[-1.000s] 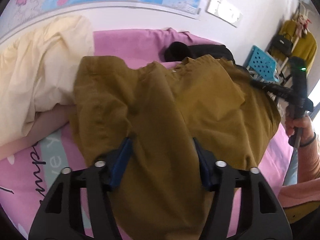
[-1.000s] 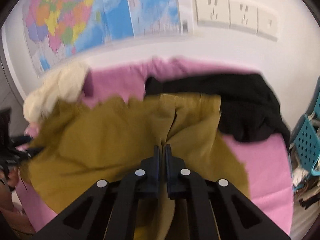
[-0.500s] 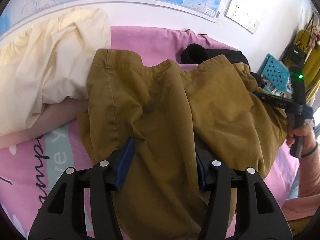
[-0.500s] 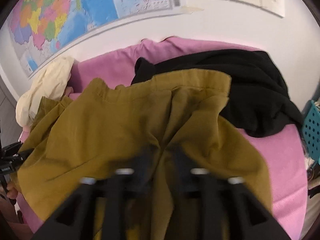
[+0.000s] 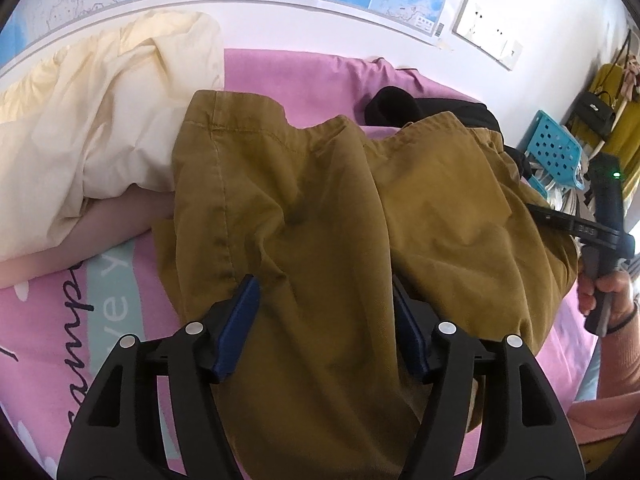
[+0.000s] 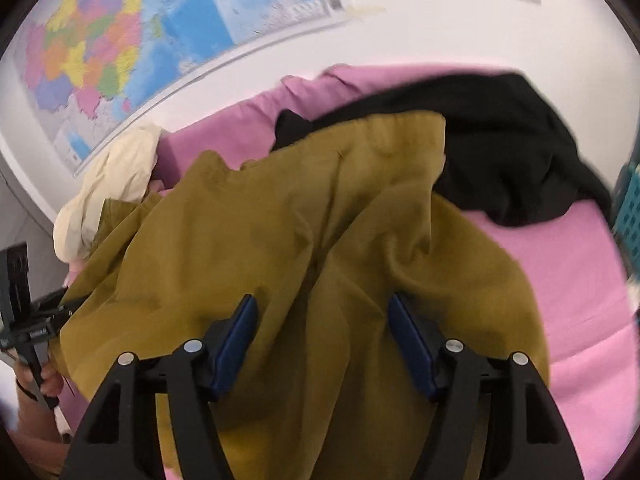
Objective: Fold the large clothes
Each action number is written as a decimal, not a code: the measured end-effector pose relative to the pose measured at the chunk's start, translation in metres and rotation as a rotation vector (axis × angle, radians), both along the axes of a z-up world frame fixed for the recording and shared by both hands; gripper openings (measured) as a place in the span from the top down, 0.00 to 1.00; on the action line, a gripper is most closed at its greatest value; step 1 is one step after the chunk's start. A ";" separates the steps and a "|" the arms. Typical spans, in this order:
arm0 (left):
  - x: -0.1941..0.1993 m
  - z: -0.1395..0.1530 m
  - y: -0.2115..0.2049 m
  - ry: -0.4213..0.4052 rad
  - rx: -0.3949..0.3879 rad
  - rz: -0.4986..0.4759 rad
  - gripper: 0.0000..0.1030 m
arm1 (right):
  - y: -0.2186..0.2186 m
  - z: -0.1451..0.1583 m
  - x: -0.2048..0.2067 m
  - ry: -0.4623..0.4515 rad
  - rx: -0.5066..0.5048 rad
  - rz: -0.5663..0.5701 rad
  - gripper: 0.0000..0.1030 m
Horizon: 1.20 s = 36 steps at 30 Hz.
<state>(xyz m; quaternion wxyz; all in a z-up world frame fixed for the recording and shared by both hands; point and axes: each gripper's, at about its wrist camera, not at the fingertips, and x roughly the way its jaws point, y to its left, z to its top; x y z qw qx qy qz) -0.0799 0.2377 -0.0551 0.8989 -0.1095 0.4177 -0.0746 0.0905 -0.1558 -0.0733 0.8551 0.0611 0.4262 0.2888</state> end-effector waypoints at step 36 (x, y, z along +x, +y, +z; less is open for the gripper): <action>-0.115 0.001 0.051 -0.015 -0.279 0.100 0.21 | -0.086 -0.050 -0.067 0.356 0.520 -0.058 0.19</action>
